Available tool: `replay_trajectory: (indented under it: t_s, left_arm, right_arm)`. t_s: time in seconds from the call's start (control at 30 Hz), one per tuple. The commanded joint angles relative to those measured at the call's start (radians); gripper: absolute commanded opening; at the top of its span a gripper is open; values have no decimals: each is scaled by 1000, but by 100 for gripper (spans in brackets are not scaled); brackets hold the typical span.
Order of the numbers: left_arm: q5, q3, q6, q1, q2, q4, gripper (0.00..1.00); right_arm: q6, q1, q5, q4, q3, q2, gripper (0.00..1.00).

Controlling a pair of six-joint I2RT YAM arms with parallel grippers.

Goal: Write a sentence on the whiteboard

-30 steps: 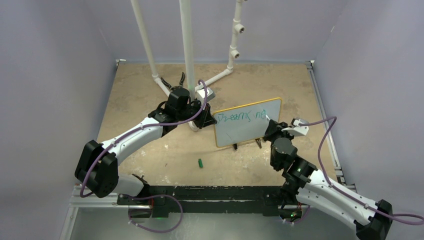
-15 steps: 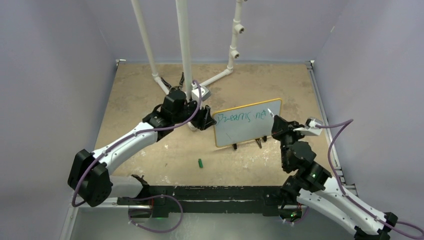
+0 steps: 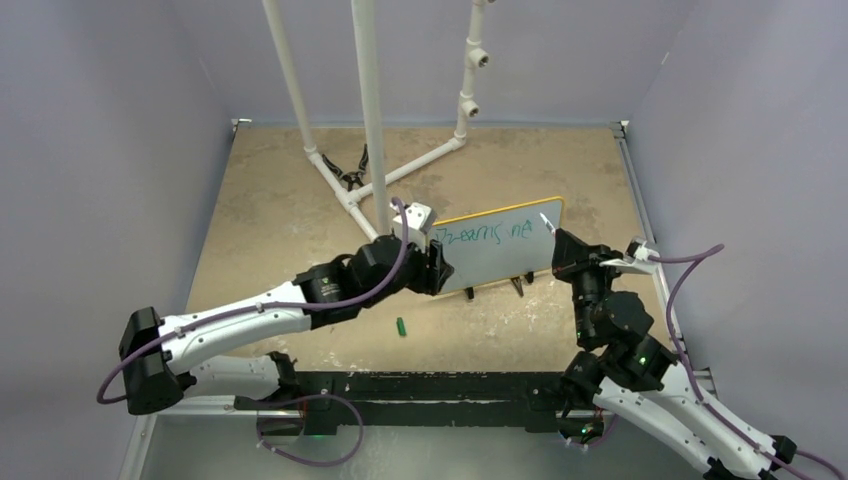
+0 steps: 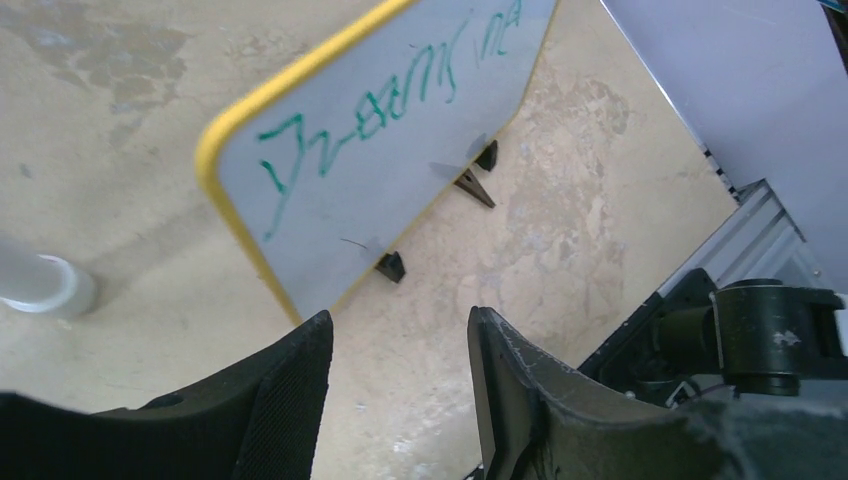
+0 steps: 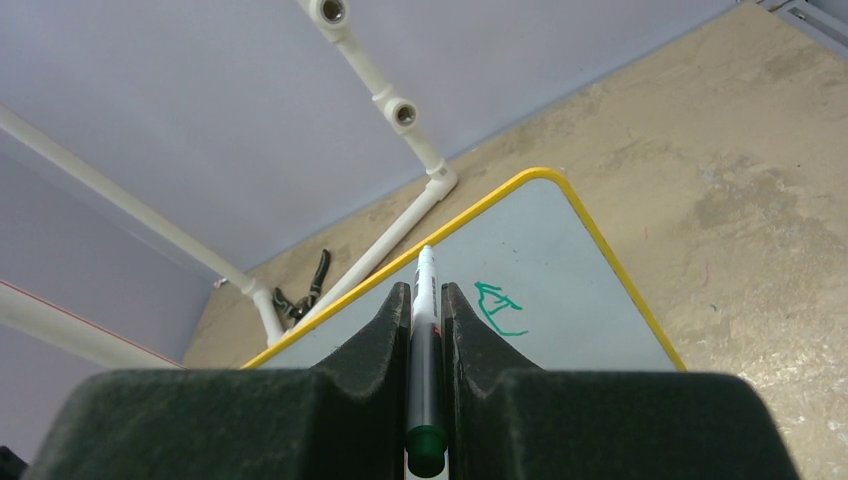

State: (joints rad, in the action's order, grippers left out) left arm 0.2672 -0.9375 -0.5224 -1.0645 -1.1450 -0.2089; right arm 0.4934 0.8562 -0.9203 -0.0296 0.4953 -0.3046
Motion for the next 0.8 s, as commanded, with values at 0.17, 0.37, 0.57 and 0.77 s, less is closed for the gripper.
replay_trajectory:
  t_s: [0.17, 0.37, 0.57, 0.77]
  left_arm:
    - [201, 10, -342, -211, -270, 185, 50]
    - [277, 2, -432, -223, -446, 283, 51]
    - [358, -35, -482, -223, -581, 305, 52]
    - [401, -81, -488, -221, -688, 298, 49]
  right_arm:
    - [-2, -2, 16, 17, 10, 66, 0]
    - [4, -2, 16, -5, 6, 137, 0]
    - [7, -2, 11, -10, -9, 186, 0]
    - [7, -2, 12, -12, -11, 199, 0]
